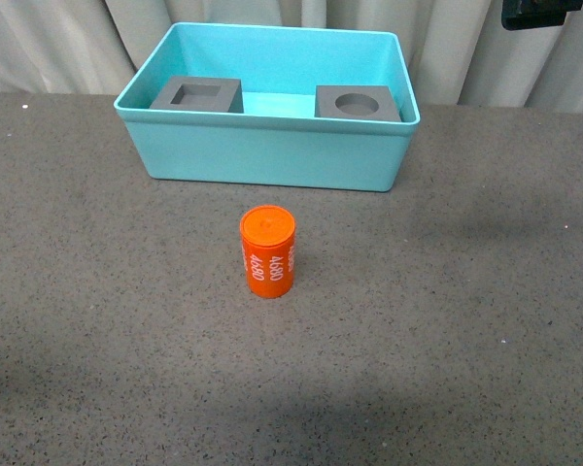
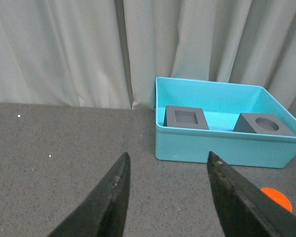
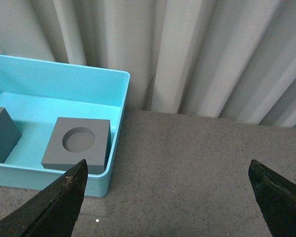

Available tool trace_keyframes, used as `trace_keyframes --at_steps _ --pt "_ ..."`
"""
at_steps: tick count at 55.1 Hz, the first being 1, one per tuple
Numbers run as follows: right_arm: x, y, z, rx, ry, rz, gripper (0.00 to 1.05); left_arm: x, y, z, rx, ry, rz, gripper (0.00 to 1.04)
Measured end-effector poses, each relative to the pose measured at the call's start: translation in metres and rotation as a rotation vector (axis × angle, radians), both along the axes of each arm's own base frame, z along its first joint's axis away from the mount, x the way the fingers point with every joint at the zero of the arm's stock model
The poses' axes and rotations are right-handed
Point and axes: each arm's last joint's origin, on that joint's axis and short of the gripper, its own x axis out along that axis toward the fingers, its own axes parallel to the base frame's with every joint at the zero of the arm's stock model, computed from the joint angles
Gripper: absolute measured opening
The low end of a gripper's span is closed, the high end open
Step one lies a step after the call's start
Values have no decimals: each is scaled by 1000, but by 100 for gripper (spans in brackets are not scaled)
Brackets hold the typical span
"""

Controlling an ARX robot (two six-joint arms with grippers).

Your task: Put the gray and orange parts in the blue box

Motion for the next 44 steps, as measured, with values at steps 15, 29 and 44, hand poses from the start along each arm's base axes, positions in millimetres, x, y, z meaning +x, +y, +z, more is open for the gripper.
trace_keyframes --at_steps 15,29,44 --pt "0 1 0 -1 0 4 95 -13 16 6 28 -19 -23 4" --pt "0 1 0 -1 1 6 95 -23 20 8 31 -25 3 4" --pt "0 1 0 -1 1 5 95 -29 20 8 32 -27 3 4"
